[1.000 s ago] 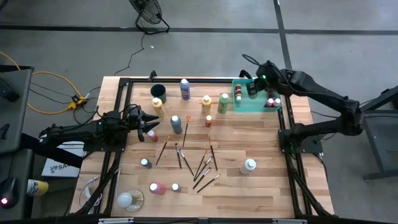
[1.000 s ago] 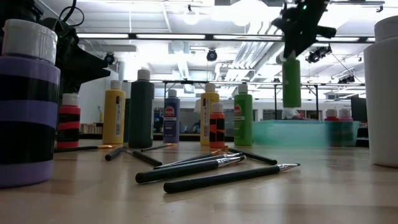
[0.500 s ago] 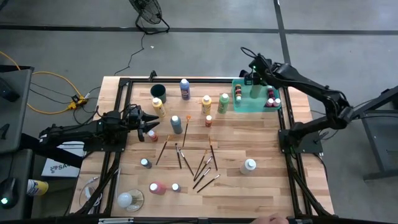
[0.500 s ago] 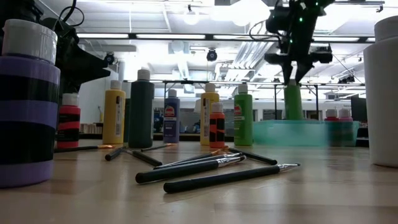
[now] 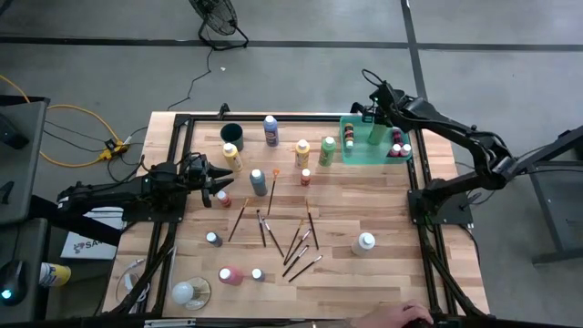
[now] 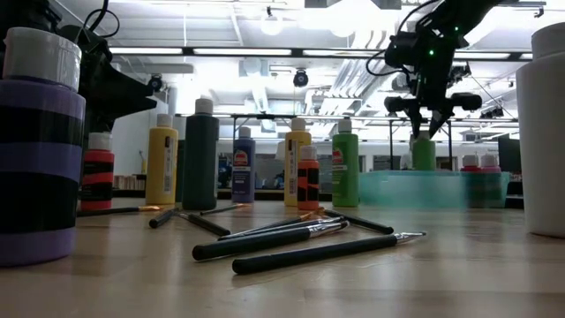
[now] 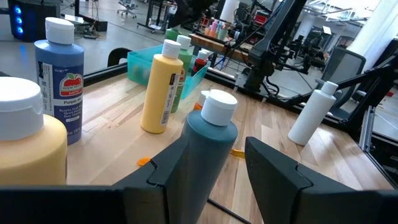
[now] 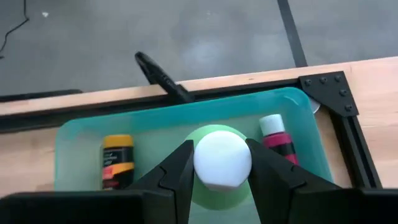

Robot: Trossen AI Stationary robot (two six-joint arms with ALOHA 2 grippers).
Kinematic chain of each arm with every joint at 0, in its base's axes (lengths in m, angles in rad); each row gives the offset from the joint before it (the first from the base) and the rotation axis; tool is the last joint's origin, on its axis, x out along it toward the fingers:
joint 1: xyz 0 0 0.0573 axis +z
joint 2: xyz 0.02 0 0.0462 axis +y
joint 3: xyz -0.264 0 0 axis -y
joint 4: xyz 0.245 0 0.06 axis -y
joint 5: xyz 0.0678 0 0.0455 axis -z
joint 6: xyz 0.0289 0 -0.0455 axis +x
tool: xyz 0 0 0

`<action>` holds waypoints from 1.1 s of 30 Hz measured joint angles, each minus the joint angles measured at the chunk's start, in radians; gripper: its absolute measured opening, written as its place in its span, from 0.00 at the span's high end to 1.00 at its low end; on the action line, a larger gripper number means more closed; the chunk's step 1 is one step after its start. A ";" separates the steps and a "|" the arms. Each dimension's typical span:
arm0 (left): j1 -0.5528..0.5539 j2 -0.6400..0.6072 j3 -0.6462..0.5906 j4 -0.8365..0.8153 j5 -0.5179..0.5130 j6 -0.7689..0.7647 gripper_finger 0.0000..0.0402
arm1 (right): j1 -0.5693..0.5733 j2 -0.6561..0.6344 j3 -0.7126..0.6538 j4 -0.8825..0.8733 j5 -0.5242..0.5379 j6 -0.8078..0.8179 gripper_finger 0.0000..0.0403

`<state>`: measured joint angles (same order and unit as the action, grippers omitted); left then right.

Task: Pick & Place Paint Supplies
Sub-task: Put the big green paint bottle into the green bin

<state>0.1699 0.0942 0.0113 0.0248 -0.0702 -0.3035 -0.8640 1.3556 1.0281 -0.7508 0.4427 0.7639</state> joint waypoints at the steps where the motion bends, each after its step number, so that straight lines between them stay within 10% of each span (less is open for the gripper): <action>1: 0.000 0.000 0.000 0.000 0.000 0.000 0.62 | -0.007 -0.001 -0.005 0.008 0.001 -0.003 0.70; 33: 0.000 0.000 0.000 0.000 0.000 0.000 0.62 | -0.100 -0.002 -0.047 0.079 0.023 0.033 0.70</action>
<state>0.1699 0.0944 0.0113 0.0249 -0.0701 -0.3035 -0.9640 1.3540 0.9808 -0.6717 0.4659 0.7972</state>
